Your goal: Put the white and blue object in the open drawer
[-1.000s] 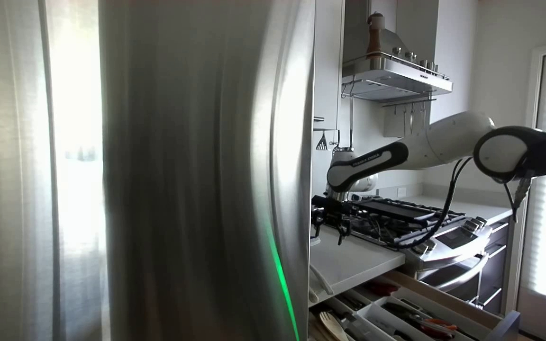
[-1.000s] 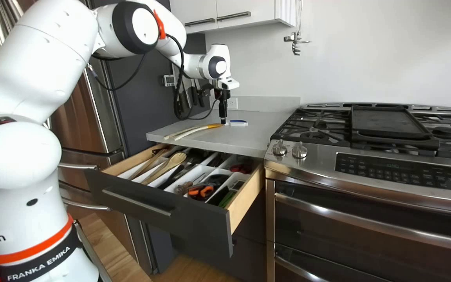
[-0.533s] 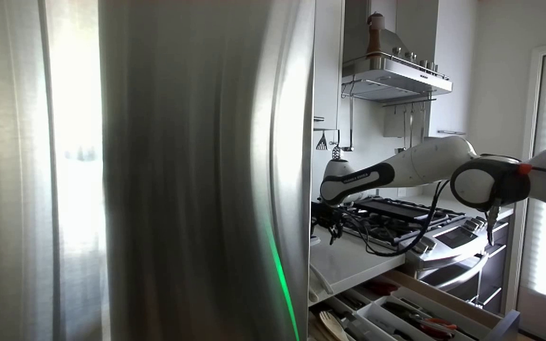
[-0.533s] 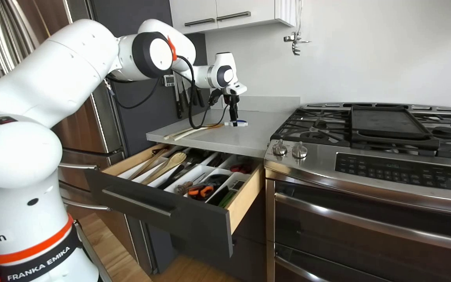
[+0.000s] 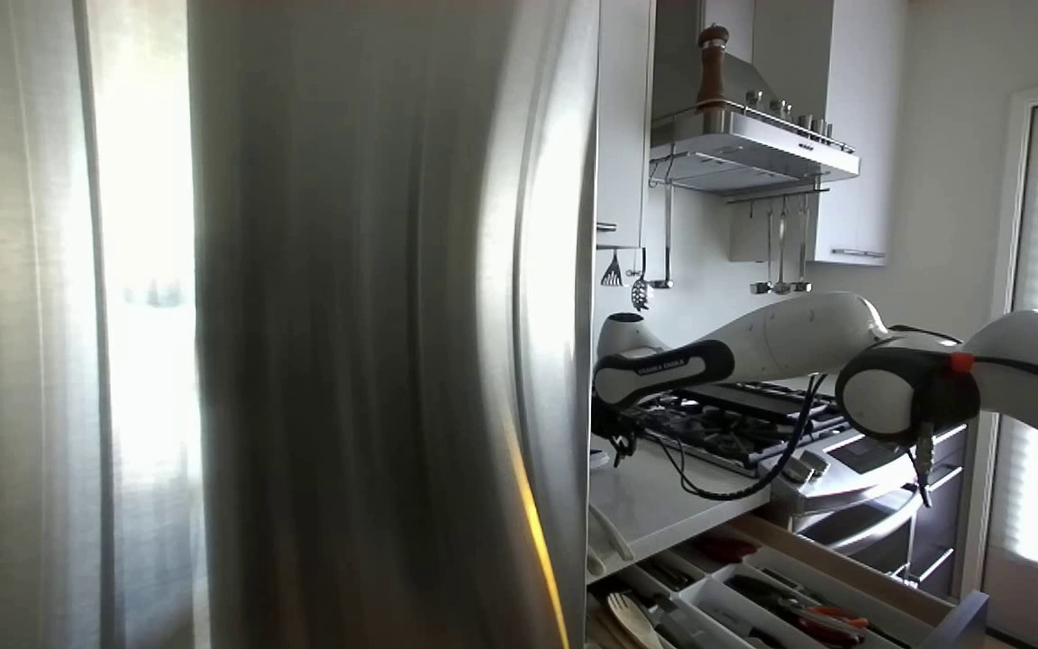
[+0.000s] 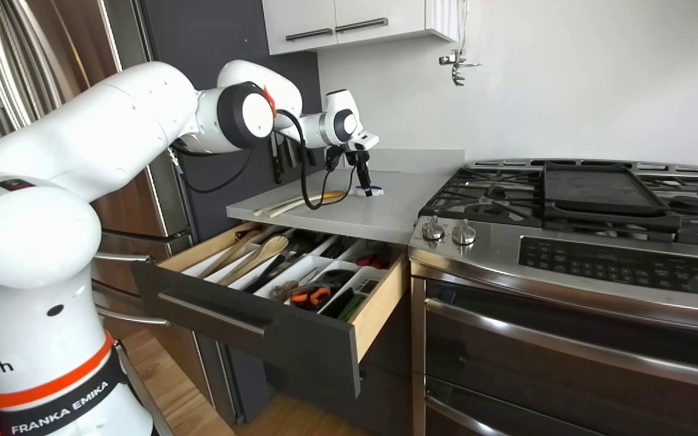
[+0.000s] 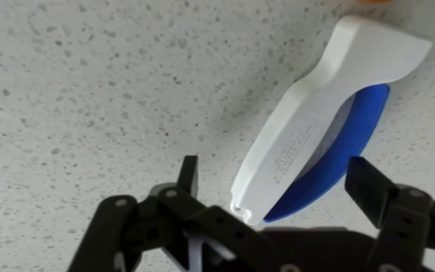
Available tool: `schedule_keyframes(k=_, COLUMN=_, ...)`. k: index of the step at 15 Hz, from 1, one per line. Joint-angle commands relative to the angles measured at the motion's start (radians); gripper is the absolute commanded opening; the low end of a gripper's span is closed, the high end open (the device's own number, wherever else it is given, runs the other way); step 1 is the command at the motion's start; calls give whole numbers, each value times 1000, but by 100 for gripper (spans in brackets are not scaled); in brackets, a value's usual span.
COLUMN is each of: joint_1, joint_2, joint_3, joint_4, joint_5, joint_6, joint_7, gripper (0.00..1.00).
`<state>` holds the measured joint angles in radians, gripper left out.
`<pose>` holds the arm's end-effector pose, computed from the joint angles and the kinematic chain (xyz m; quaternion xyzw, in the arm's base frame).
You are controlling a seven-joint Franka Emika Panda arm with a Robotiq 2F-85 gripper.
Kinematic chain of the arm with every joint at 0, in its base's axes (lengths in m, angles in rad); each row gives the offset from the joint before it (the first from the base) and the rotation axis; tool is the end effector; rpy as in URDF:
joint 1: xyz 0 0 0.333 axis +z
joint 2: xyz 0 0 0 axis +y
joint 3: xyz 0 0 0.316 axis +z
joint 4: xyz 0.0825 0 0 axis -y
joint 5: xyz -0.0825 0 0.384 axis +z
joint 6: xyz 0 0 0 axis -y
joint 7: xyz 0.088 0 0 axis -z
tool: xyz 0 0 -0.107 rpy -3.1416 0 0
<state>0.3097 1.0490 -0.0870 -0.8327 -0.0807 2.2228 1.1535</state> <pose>0.7968 0.2129 0.3104 -0.8982 0.3991 -0.1761 0.0553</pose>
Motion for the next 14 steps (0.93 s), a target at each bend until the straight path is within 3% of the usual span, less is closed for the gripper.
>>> schedule_keyframes(k=1, joint_1=22, joint_2=97, joint_3=-30, joint_4=141, joint_5=-47, joint_6=-31, joint_7=-7, gripper=100)
schedule_keyframes(k=14, joint_1=25, joint_2=93, joint_3=-39, joint_4=189, joint_5=-76, joint_6=-290, joint_7=-158, gripper=100)
